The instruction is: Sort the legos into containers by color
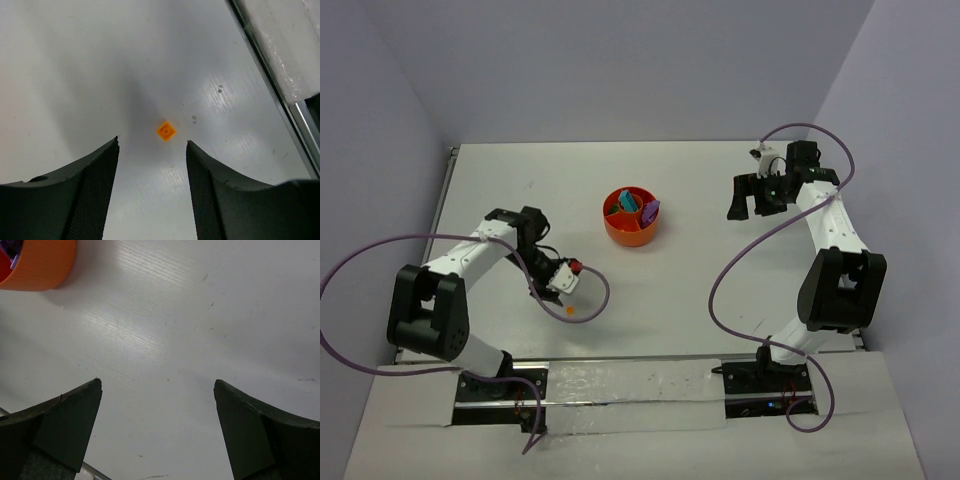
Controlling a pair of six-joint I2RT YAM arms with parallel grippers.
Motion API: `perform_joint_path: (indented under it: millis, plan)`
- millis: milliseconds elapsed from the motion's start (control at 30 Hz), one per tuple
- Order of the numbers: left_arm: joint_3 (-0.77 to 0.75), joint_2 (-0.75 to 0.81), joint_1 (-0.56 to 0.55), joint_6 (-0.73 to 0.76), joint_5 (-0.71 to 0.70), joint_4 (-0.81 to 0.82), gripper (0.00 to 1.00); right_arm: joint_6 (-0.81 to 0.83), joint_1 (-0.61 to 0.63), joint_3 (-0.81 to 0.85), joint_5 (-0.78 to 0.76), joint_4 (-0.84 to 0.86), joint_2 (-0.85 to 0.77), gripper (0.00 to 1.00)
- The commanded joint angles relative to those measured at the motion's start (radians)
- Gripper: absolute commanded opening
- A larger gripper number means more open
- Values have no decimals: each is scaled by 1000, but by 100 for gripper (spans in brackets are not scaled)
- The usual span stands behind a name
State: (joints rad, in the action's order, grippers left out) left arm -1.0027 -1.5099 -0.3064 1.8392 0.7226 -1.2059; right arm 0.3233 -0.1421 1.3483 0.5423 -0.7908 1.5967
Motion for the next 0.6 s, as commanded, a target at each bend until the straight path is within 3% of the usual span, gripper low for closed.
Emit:
perform_joint_path:
  millis: [0,200,567]
  plan:
    - [80,50,-55,135,-40,108,62,20,-7,22,5,-10,-11,100]
    - [56,-7,-126,141,-57,146,59,17,-7,9,-1,-8,-27,100]
    - [37,-72,-141,205,-78,117,57,23,-8,9,-14,-13,-38,100]
